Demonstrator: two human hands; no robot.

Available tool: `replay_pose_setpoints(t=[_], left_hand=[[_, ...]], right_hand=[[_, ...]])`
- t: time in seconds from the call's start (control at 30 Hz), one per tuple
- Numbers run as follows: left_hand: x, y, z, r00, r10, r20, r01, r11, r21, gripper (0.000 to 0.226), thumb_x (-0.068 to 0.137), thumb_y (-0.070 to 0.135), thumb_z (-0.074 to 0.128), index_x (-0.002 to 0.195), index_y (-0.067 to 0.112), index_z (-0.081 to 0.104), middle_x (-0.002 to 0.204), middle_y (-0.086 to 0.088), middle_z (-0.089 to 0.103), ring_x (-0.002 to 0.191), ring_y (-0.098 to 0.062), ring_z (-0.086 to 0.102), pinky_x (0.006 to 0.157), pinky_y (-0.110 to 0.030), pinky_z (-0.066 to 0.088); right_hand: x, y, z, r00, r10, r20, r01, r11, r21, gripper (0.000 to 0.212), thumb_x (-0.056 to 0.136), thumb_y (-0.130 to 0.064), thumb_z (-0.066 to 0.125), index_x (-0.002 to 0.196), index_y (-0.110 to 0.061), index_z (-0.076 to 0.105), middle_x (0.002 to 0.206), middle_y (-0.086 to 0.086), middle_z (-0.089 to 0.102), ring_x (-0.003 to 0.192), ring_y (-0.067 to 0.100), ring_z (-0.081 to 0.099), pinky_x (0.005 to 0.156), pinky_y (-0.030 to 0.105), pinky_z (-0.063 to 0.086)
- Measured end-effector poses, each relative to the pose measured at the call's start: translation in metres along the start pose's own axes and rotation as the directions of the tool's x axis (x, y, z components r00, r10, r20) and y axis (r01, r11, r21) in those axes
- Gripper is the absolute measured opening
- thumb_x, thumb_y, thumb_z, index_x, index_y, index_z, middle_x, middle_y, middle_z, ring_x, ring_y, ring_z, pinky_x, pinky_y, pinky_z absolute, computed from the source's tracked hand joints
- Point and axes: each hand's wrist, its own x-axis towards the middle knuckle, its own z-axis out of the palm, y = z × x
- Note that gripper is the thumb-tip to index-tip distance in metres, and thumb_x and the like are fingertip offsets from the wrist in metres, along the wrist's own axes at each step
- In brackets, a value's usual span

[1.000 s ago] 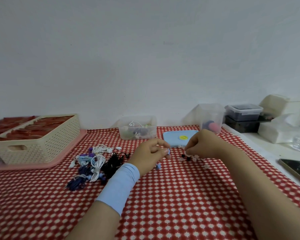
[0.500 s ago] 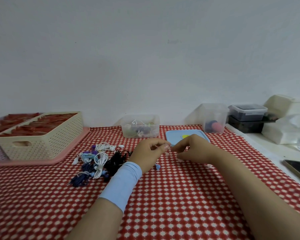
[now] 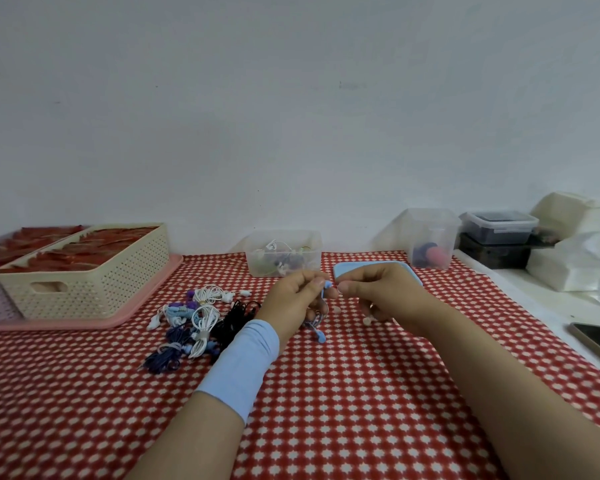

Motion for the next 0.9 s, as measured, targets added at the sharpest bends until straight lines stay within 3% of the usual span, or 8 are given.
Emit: replay_pose_setpoints(t=[0.07, 0.13, 0.2, 0.3, 0.47, 0.6, 0.77, 0.9], left_hand=[[0.000, 0.000, 0.000, 1.000, -0.018, 0.011, 0.018, 1.000, 0.004, 0.019, 0.103, 0.018, 0.047, 0.109, 0.018, 0.065, 0.091, 0.001, 0.075, 0.066, -0.008, 0.062, 0.057, -0.019, 0.047], [0.000, 0.000, 0.000, 1.000, -0.013, 0.000, 0.013, 1.000, 0.008, 0.018, 0.102, 0.017, 0.048, 0.108, 0.018, 0.066, 0.091, 0.001, 0.075, 0.065, -0.008, 0.061, 0.057, -0.019, 0.048], [-0.001, 0.000, 0.000, 0.999, 0.018, -0.039, -0.016, 0.999, 0.035, 0.017, 0.101, 0.017, 0.051, 0.105, 0.018, 0.068, 0.087, 0.001, 0.075, 0.061, -0.007, 0.058, 0.053, -0.017, 0.046], [0.000, -0.001, 0.000, 0.994, 0.090, -0.068, -0.079, 0.985, 0.151, 0.019, 0.100, 0.018, 0.053, 0.105, 0.020, 0.071, 0.083, 0.005, 0.073, 0.052, 0.001, 0.054, 0.051, -0.011, 0.045], [0.004, -0.002, -0.003, 0.992, 0.094, -0.081, -0.080, 0.983, 0.163, 0.023, 0.101, 0.016, 0.052, 0.111, 0.020, 0.072, 0.085, 0.007, 0.074, 0.053, 0.000, 0.054, 0.054, -0.012, 0.046], [0.006, -0.002, -0.005, 0.991, 0.099, -0.092, -0.084, 0.984, 0.154, 0.022, 0.100, 0.013, 0.052, 0.112, 0.019, 0.069, 0.087, 0.005, 0.076, 0.055, -0.002, 0.055, 0.052, -0.013, 0.046], [0.006, -0.004, -0.005, 0.986, 0.121, -0.118, -0.105, 0.986, 0.133, 0.016, 0.097, 0.019, 0.058, 0.104, 0.017, 0.073, 0.082, 0.011, 0.075, 0.061, 0.002, 0.059, 0.055, -0.007, 0.043], [0.006, -0.005, -0.006, 0.982, 0.108, -0.157, -0.095, 0.992, 0.083, 0.015, 0.095, 0.025, 0.062, 0.103, 0.026, 0.075, 0.085, 0.018, 0.072, 0.077, 0.011, 0.062, 0.071, -0.005, 0.047]], right_hand=[[0.000, 0.000, -0.004, 0.999, 0.031, 0.013, -0.031, 0.997, 0.066, 0.011, 0.092, -0.017, 0.071, 0.101, -0.015, 0.078, 0.074, 0.001, 0.073, 0.049, 0.010, 0.053, 0.042, 0.020, 0.037], [0.000, 0.001, -0.010, 0.999, 0.049, -0.001, -0.049, 0.999, 0.023, 0.012, 0.095, -0.017, 0.068, 0.103, -0.017, 0.077, 0.083, 0.001, 0.076, 0.051, 0.012, 0.056, 0.042, 0.020, 0.039], [0.004, 0.005, -0.016, 0.997, 0.029, -0.078, -0.040, 0.988, -0.152, 0.010, 0.094, -0.017, 0.069, 0.099, -0.019, 0.078, 0.083, -0.003, 0.076, 0.053, 0.012, 0.060, 0.048, 0.020, 0.045], [0.008, 0.012, -0.023, 0.992, -0.040, -0.122, -0.018, 0.899, -0.439, 0.008, 0.090, -0.022, 0.072, 0.091, -0.027, 0.079, 0.086, -0.017, 0.072, 0.078, 0.003, 0.068, 0.068, 0.016, 0.048], [0.011, 0.013, -0.020, 0.996, 0.062, -0.056, -0.084, 0.786, -0.613, 0.010, 0.091, -0.027, 0.072, 0.095, -0.026, 0.081, 0.092, -0.009, 0.077, 0.081, 0.007, 0.067, 0.073, 0.021, 0.052], [0.015, 0.006, -0.006, 0.998, -0.045, -0.039, 0.003, 0.685, -0.729, 0.022, 0.094, -0.033, 0.066, 0.113, -0.027, 0.076, 0.114, -0.009, 0.073, 0.093, 0.008, 0.064, 0.085, 0.025, 0.050], [0.022, -0.001, 0.018, 0.993, -0.095, 0.074, 0.113, 0.540, -0.834, 0.017, 0.094, -0.036, 0.066, 0.107, -0.035, 0.077, 0.112, -0.014, 0.072, 0.099, 0.010, 0.063, 0.083, 0.026, 0.050], [0.024, 0.004, 0.016, 0.995, -0.067, 0.075, 0.100, 0.604, -0.791, 0.009, 0.088, -0.032, 0.074, 0.096, -0.035, 0.079, 0.100, -0.017, 0.074, 0.092, 0.004, 0.063, 0.082, 0.024, 0.052]])
